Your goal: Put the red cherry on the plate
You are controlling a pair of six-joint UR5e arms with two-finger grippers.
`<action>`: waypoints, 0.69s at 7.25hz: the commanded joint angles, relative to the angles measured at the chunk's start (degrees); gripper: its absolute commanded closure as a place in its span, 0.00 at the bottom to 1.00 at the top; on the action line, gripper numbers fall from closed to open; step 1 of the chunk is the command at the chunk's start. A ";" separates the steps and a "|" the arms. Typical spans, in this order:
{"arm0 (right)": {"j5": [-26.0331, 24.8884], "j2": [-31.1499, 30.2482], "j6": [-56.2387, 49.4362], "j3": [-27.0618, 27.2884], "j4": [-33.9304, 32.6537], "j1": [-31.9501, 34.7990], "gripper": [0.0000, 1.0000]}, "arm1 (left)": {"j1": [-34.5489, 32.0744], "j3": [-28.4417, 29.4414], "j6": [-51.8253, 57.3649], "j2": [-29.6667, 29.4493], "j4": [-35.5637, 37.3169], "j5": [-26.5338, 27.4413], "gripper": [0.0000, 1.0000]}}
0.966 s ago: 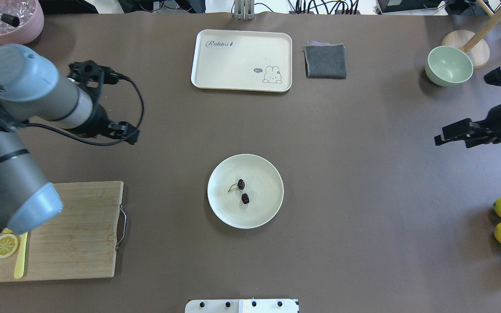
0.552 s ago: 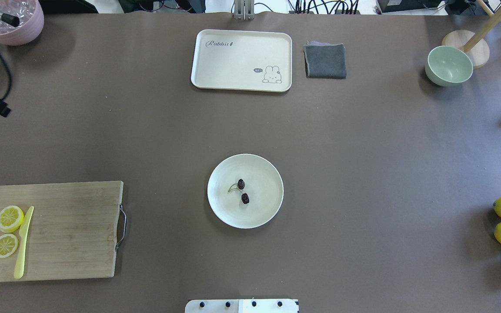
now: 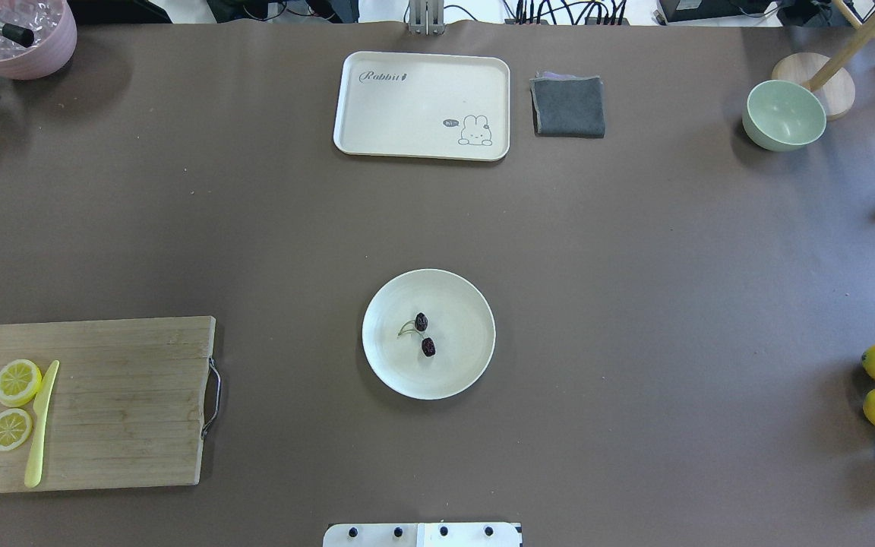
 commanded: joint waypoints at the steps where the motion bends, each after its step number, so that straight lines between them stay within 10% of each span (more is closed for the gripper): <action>1: -0.07 1.27 -1.07 -0.82 -2.60 1.56 0.00 | -0.75 1.40 -0.20 0.48 0.04 -2.62 0.02; 5: -0.16 6.81 -11.18 -0.65 -15.80 4.65 0.00 | -1.89 2.10 -5.53 0.40 -0.22 -5.97 0.02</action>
